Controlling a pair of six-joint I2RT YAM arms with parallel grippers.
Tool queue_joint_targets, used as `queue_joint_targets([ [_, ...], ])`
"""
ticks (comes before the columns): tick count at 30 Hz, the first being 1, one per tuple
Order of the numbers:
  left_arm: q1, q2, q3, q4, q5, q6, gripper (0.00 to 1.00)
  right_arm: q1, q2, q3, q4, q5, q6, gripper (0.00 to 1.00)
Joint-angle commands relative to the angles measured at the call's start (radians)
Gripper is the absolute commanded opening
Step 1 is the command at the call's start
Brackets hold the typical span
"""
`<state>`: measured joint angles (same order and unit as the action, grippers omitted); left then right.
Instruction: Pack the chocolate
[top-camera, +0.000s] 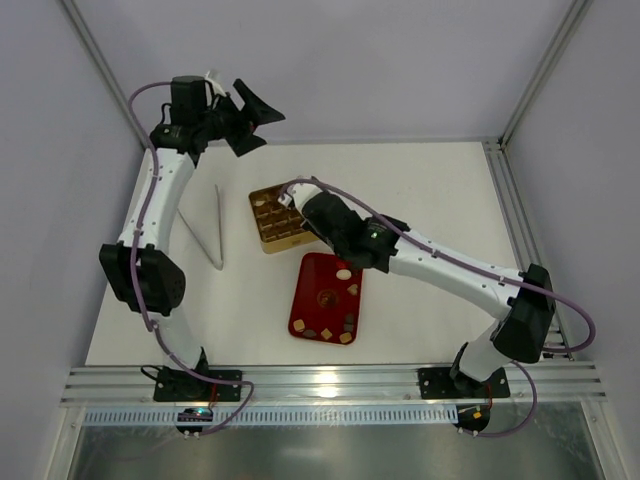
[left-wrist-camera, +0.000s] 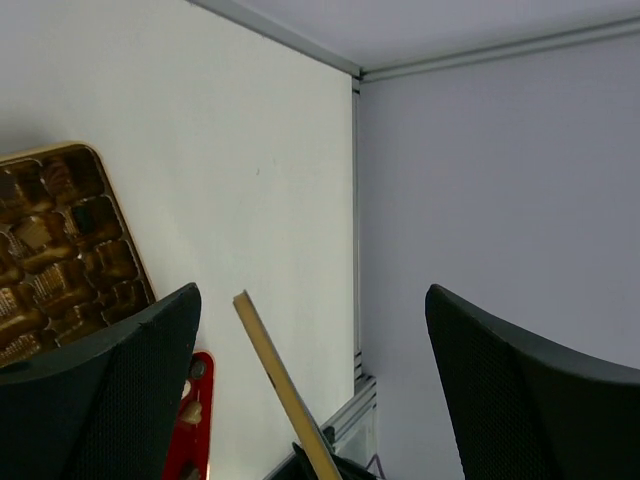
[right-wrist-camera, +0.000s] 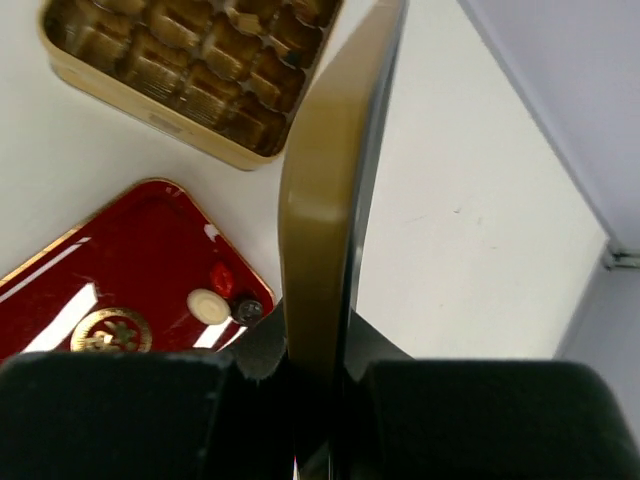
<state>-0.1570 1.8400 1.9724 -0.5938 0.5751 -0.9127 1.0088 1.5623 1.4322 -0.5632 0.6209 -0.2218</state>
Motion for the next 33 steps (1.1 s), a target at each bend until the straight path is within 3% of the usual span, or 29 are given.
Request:
queue_joint_targets([
  [1,0.037,-0.099,-0.015,0.055,-0.04,-0.009,0.9,-0.053,-0.002,0.125,-0.024,-0.235,0.096,0.04],
  [3,0.056,-0.169,-0.085,0.084,-0.073,0.012,0.9,-0.149,0.016,0.195,-0.027,-0.402,0.148,0.04],
  [7,0.076,-0.261,-0.196,0.094,-0.132,0.07,0.91,-0.355,0.111,0.322,0.044,-0.995,0.39,0.04],
  [10,0.086,-0.329,-0.315,0.097,-0.165,0.109,0.9,-0.449,0.242,0.404,0.12,-1.223,0.545,0.04],
  [14,0.086,-0.396,-0.458,0.115,-0.23,0.158,0.9,-0.495,0.42,0.479,0.258,-1.415,0.741,0.04],
  [17,0.086,-0.432,-0.564,0.126,-0.279,0.198,0.9,-0.516,0.552,0.51,0.451,-1.544,0.945,0.04],
  [23,0.085,-0.423,-0.69,0.172,-0.302,0.207,0.89,-0.533,0.743,0.596,0.713,-1.644,1.235,0.04],
  [28,0.07,-0.374,-0.73,0.184,-0.342,0.221,0.88,-0.559,0.846,0.603,0.876,-1.687,1.368,0.04],
  [33,0.051,-0.323,-0.744,0.19,-0.402,0.219,0.87,-0.573,0.878,0.599,0.901,-1.707,1.391,0.04],
])
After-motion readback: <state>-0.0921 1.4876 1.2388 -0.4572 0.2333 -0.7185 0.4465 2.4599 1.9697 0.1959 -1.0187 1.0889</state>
